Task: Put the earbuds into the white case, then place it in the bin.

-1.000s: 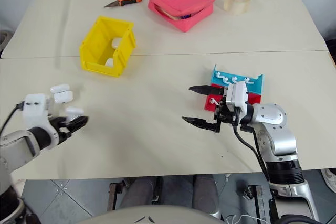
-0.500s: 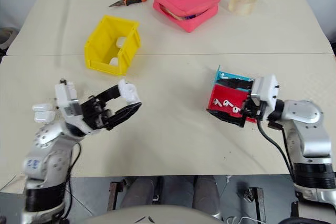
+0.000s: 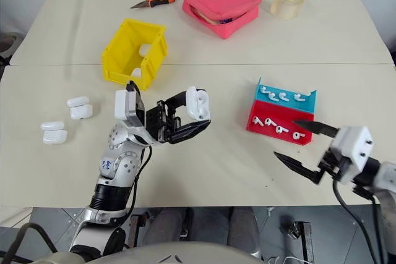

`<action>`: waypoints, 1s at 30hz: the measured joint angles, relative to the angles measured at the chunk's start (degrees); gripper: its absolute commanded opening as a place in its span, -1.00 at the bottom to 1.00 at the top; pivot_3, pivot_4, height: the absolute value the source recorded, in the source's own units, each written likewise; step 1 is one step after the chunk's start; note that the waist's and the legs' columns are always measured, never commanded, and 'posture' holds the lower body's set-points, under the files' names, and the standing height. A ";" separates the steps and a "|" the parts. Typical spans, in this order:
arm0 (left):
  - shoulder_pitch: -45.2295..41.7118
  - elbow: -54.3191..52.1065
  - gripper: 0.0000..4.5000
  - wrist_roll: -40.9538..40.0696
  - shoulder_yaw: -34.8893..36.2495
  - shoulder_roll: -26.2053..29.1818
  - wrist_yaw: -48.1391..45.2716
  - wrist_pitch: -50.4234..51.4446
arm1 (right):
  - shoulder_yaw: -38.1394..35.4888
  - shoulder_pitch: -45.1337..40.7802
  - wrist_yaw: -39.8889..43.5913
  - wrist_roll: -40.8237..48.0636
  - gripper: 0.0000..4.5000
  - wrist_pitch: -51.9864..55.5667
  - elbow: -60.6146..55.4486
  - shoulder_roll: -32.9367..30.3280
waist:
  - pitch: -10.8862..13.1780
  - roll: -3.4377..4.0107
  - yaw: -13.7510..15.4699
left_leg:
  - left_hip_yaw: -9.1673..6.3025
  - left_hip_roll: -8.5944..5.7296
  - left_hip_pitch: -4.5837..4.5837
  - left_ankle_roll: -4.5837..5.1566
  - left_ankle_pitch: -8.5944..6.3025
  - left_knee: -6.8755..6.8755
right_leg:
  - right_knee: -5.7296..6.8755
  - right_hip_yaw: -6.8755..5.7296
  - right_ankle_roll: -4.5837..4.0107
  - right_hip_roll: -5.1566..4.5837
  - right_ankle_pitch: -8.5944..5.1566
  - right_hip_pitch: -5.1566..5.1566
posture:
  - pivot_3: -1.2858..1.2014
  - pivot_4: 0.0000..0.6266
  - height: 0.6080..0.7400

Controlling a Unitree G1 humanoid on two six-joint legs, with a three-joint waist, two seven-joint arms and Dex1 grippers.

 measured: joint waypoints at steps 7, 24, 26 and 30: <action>-1.31 4.58 0.29 -0.05 -1.85 -1.09 -4.61 -0.71 | -1.69 1.06 -0.66 -2.31 1.00 1.79 2.07 -2.49 | 0.00 0.01 -0.28 | 0.00 0.04 0.04 0.00 0.00 -0.01 | -0.02 0.01 0.01 0.02 0.01 0.02 | 0.03 -0.52 1.00; -0.07 4.24 0.29 0.24 -1.86 -2.45 -4.39 -2.72 | 31.74 -31.07 1.04 -13.15 1.00 27.28 8.16 -26.10 | -0.01 0.03 -0.10 | -0.19 -0.03 -0.12 0.02 -0.01 0.02 | -0.17 -0.09 0.02 -0.04 0.01 -0.04 | 0.03 -0.52 1.00; 0.24 4.19 0.29 0.36 -1.95 -2.44 -3.98 -2.77 | 34.86 -33.57 2.32 -15.57 1.00 26.46 9.60 -26.13 | -0.01 0.03 -0.17 | -0.17 -0.01 -0.12 0.01 -0.01 0.02 | -0.16 -0.09 0.02 -0.04 0.01 -0.04 | 0.03 -0.52 1.00; 0.80 4.08 0.29 0.53 -2.15 -2.44 -3.38 -2.88 | 38.95 -37.40 4.60 -20.05 1.00 24.61 11.69 -26.22 | -0.01 0.03 -0.17 | -0.16 -0.01 -0.12 0.01 -0.01 0.02 | -0.16 -0.09 0.03 -0.04 0.02 -0.05 | 0.03 -0.52 1.00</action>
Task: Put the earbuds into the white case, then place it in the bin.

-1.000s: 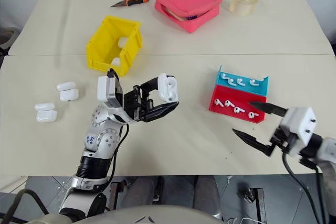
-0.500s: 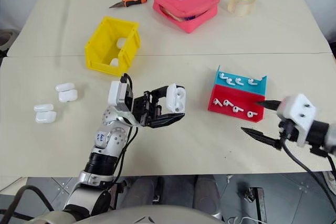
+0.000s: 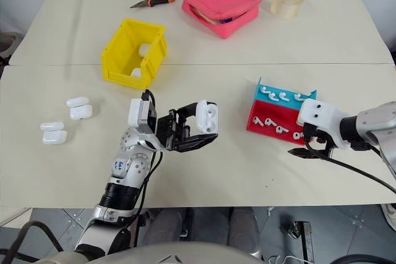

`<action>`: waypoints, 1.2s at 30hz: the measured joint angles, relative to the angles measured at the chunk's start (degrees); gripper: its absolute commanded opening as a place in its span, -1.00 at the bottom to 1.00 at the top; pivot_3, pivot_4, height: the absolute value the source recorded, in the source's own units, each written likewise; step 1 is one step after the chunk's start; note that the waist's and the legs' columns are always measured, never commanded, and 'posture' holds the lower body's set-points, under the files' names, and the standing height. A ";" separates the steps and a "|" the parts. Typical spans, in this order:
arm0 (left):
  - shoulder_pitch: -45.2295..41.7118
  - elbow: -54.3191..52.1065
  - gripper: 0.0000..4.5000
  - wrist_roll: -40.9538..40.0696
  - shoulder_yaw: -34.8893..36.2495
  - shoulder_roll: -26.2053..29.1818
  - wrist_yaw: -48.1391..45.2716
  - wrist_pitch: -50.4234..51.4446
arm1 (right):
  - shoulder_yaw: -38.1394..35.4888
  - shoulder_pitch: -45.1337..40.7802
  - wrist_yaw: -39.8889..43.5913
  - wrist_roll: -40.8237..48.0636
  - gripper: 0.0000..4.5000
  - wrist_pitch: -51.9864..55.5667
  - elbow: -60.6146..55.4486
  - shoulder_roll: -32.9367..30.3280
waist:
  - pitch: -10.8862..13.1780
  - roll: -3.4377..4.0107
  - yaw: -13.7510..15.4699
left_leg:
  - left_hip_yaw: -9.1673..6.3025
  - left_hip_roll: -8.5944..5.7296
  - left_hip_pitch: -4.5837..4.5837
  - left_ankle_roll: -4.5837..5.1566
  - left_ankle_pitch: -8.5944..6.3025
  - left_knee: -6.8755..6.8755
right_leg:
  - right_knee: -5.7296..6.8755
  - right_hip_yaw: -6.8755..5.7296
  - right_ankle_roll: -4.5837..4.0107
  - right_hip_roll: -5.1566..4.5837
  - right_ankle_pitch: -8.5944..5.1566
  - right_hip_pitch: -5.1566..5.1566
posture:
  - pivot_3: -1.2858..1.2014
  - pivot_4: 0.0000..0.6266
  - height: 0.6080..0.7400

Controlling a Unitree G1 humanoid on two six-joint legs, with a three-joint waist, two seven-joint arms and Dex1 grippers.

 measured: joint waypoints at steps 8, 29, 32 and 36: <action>0.80 -0.36 0.29 0.12 -0.43 -0.03 1.46 -0.29 | 4.74 -4.13 3.14 -6.41 -0.03 -3.86 3.00 0.05 | 0.00 0.00 0.04 | 0.01 0.00 -0.01 -0.01 0.00 0.00 | 0.00 0.01 0.01 -0.01 0.00 -0.01 | 0.03 -0.52 1.00; 0.79 -0.36 0.29 0.11 -0.97 -0.30 2.37 -1.00 | 5.57 -4.33 4.92 -9.85 -0.96 -6.64 2.77 2.16 | 0.00 0.00 0.00 | 0.01 0.00 0.00 -0.01 0.00 0.02 | 0.00 0.01 0.02 0.00 0.01 -0.02 | 0.03 -0.52 1.00; 0.78 -0.35 0.29 0.11 -0.98 -0.23 2.25 -1.00 | 5.07 -3.77 4.83 -9.86 -0.96 -6.80 2.57 2.16 | 0.00 0.00 0.00 | 0.02 0.01 0.01 -0.02 0.00 0.04 | 0.01 0.01 0.03 0.00 0.02 0.00 | 0.03 -0.52 1.00; 0.77 -0.32 0.29 0.11 -0.97 0.03 1.90 -0.99 | 4.18 -2.88 4.77 -9.86 -0.96 -7.16 2.47 2.16 | 0.00 0.00 0.05 | 0.01 0.00 0.01 -0.02 0.00 0.06 | 0.03 0.01 0.03 0.00 0.02 0.00 | 0.03 -0.52 1.00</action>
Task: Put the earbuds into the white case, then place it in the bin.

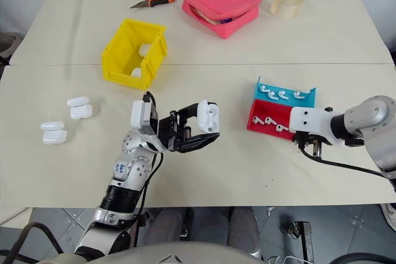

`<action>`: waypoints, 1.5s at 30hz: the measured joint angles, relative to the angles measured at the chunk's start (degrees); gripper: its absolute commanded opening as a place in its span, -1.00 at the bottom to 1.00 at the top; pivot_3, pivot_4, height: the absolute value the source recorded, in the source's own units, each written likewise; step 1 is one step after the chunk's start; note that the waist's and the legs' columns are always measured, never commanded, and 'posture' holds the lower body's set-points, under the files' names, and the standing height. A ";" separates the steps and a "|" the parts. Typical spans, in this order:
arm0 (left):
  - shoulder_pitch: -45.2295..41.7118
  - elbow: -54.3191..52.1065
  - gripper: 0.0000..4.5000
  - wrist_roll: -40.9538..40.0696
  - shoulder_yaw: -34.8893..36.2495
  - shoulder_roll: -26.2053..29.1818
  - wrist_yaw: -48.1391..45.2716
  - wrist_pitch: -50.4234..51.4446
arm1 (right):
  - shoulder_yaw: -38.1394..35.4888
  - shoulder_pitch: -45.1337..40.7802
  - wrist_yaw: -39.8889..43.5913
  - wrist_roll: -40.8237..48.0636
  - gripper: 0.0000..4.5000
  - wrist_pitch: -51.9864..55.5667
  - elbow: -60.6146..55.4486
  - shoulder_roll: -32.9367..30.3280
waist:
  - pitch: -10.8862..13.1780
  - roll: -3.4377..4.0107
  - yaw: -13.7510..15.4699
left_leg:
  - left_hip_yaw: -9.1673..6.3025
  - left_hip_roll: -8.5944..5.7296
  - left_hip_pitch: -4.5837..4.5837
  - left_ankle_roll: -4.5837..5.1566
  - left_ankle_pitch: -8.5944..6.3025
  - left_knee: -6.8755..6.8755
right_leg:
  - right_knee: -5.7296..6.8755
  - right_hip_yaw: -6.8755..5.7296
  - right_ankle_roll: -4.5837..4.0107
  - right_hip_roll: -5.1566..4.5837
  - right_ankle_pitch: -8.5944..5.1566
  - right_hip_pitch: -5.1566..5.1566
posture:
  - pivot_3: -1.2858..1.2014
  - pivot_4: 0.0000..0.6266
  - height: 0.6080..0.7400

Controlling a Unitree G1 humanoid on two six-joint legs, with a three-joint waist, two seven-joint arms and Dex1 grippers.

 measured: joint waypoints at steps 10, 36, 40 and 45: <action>-0.19 0.10 0.29 0.00 0.01 0.07 -0.07 0.02 | -2.09 -0.78 0.19 3.65 -0.22 3.58 -0.56 1.82 | 0.00 0.00 -0.07 | 0.01 0.01 0.00 0.00 0.00 0.00 | 0.00 0.01 0.00 0.00 0.00 -0.02 | 0.03 -0.52 1.00; -0.17 0.03 0.29 0.02 -0.08 0.32 1.24 0.04 | 4.28 -11.30 0.58 -0.30 0.05 5.03 6.29 8.47 | 0.00 0.00 -0.09 | 0.00 0.00 -0.04 -0.01 0.00 -0.01 | 0.00 0.00 0.01 -0.01 0.01 -0.06 | 0.03 -0.52 1.00; -0.05 -0.05 0.29 0.01 -0.08 0.42 1.31 0.04 | 4.28 -11.34 0.84 -0.93 -0.03 4.06 6.77 8.52 | 0.00 0.01 -0.11 | 0.00 -0.01 -0.04 -0.01 0.00 -0.01 | -0.01 0.00 0.01 -0.01 0.01 -0.05 | 0.03 -0.52 1.00; 0.05 -0.12 0.29 0.01 -0.07 0.53 1.34 0.03 | 4.28 -11.35 1.43 -1.42 -0.70 3.44 6.98 8.71 | 0.00 0.00 -0.11 | 0.01 0.00 -0.04 -0.01 0.00 -0.01 | 0.00 0.00 0.01 0.00 0.01 -0.05 | 0.03 -0.52 1.00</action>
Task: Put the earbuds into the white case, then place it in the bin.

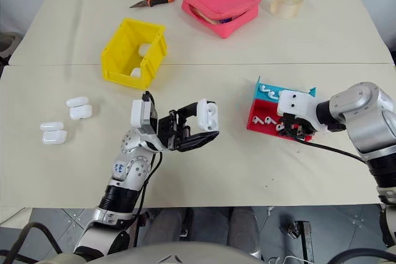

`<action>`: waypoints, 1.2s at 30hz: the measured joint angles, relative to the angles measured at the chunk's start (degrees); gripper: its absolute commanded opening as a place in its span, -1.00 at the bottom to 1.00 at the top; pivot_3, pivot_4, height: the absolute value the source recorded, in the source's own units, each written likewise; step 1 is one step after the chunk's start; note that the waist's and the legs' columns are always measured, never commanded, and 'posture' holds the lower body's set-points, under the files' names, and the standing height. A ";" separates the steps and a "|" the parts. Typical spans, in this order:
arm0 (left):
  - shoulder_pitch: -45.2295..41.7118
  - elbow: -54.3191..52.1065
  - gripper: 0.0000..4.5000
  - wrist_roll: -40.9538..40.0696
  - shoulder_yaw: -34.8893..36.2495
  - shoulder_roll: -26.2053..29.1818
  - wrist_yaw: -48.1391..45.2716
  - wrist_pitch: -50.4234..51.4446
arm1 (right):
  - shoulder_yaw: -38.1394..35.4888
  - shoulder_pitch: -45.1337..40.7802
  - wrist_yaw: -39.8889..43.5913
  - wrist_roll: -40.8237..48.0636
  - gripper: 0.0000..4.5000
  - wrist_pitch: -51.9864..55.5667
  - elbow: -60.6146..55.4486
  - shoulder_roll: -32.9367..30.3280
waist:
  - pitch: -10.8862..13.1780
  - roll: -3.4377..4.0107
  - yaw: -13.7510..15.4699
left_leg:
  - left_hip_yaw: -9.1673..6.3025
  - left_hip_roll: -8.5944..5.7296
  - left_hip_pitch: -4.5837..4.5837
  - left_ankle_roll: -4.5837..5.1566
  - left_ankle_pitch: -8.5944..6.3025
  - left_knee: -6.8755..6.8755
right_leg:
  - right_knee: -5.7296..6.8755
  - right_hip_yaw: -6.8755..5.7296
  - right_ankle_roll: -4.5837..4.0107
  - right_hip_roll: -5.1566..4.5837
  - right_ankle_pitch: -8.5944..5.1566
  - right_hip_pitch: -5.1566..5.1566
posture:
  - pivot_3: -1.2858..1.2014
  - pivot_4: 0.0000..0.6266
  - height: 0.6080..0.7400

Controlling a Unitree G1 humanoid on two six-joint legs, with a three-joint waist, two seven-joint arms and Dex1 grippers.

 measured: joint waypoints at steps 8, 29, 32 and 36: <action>0.12 -0.04 0.29 -0.01 0.03 0.47 -0.03 -0.01 | -0.08 -0.05 0.06 -0.63 -0.77 -0.19 -0.03 0.04 | 0.00 0.00 0.00 | 0.00 0.00 0.00 0.00 0.00 0.00 | 0.00 0.00 0.00 0.00 0.00 0.00 | 0.03 -0.52 1.00; -3.04 -0.93 0.29 -4.91 2.40 5.64 -3.28 10.89 | -33.28 23.59 -22.53 37.65 -0.77 -4.58 -29.54 36.94 | -0.02 0.04 -0.20 | -0.01 0.01 0.07 -0.03 0.02 -0.02 | 0.15 0.07 0.03 0.04 0.02 -0.02 | 0.03 -0.52 1.00; -3.27 -2.29 0.29 -6.04 3.67 7.04 -3.23 13.69 | -29.78 23.51 -25.79 38.29 -0.77 -6.60 -31.38 41.10 | -0.02 0.04 -0.19 | -0.01 0.01 0.09 -0.04 0.02 -0.03 | 0.17 0.06 0.01 0.05 0.00 -0.02 | 0.03 -0.52 1.00; -4.17 -2.75 0.29 -6.83 3.85 7.69 -2.75 16.37 | -24.12 23.47 -28.04 39.48 -0.77 -8.33 -31.70 45.78 | -0.02 0.04 -0.13 | -0.03 -0.03 0.09 -0.03 0.01 -0.03 | 0.17 0.07 0.01 0.04 0.00 -0.02 | 0.03 -0.52 1.00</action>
